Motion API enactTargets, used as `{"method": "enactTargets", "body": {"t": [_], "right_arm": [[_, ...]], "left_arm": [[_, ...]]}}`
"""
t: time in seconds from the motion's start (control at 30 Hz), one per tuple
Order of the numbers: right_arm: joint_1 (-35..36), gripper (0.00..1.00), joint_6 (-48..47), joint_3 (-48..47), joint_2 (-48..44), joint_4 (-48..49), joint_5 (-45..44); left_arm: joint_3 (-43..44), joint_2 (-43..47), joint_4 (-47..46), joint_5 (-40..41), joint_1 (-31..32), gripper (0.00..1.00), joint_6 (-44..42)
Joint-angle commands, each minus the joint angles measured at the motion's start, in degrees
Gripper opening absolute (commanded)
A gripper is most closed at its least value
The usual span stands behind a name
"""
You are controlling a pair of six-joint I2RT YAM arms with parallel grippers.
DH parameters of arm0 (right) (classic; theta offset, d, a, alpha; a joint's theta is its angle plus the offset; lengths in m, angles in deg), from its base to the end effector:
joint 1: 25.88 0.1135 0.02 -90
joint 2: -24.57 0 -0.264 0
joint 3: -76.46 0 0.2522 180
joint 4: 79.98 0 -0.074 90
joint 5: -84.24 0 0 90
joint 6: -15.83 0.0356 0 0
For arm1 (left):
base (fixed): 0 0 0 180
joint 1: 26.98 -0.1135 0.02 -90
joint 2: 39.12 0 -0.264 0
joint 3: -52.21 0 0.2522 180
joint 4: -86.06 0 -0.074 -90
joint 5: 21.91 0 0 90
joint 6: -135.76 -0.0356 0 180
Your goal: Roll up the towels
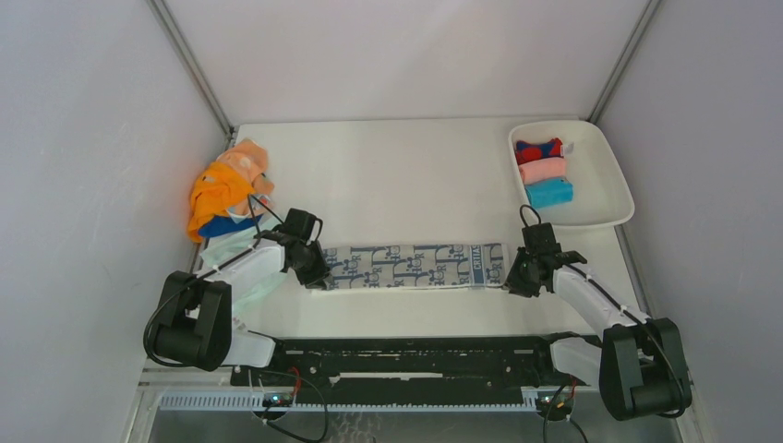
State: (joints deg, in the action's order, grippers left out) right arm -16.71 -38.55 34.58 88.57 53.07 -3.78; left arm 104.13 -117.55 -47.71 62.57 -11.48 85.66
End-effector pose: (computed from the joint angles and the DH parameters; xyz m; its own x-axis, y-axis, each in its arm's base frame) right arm 0.1746 0.0294 0.1535 -0.8494 0.4525 -0.2716 0.3977 0.8871 0.2343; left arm 0.2161 -0.0635 0.1551 -0.8942 -0.4146 -0.1687 -0.3651 0.8937 -0.2608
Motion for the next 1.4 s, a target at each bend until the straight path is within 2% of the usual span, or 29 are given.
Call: {"method": "enactTargets", "body": {"t": [0.0,0.47,0.57,0.8,1.1,1.37], "right_arm": [[0.3,0.23,0.5,-1.7,0.8,1.6,-1.2],[0.3,0.24,-0.4,-2.0,3.0,1.7,-2.0],[0.3,0.2,-0.4,-2.0,3.9,1.3,-2.4],[-1.2,0.0,0.1,-2.0,5.0,0.3,-4.0],[-8.8,0.0,0.1,-0.8,5.2,1.7,-3.6],[-10.1,0.01,-0.9,-0.8,5.9,3.3,-2.0]], "left_arm": [[0.3,-0.2,1.2,3.5,-0.2,0.31,-1.1],[0.5,-0.6,1.6,3.7,-0.1,0.31,-1.1],[0.5,-0.8,1.6,3.8,-0.1,0.31,-1.1],[0.4,-1.6,2.0,4.2,-0.1,0.31,-1.1],[-0.1,-1.9,2.7,5.2,-0.1,0.31,-1.1],[-0.2,-1.6,2.3,3.9,0.2,0.3,-1.1]]}}
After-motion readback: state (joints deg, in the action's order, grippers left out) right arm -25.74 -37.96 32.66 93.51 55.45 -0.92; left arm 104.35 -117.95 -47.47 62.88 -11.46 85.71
